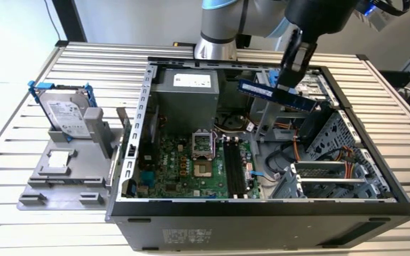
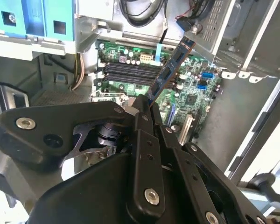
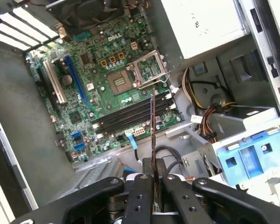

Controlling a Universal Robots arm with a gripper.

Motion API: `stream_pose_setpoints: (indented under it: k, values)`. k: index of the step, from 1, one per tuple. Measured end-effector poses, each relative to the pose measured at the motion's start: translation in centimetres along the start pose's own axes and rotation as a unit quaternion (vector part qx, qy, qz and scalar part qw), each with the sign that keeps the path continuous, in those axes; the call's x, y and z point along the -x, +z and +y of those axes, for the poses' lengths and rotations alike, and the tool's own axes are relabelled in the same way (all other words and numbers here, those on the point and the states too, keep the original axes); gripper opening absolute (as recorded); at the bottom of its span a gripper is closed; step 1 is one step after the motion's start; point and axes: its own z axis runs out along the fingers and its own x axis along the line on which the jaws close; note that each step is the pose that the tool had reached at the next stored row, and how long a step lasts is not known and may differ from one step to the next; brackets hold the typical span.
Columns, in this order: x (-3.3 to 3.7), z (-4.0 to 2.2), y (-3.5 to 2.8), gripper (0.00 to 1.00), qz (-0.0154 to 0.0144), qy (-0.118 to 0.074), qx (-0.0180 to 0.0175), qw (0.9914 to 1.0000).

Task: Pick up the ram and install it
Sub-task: 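Insert the ram into the slot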

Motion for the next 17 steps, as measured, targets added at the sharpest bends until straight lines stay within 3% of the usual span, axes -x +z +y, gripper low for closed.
stream_pose_setpoints:
  k: [4, 8, 14, 17]
  values:
    - [0.0, 0.0, 0.0, 0.0, -0.0008, 0.031, 0.0011, 0.99953]
    - [0.0, 0.0, -0.01, 0.0, -0.0014, 0.058, 0.002, 0.99831]
    - [-0.01, 0.0, -0.01, 0.0, -0.0023, 0.094, 0.0034, 0.99555]
    - [-0.01, 0.0, -0.01, 0.0, -0.0027, 0.112, 0.004, 0.99373]
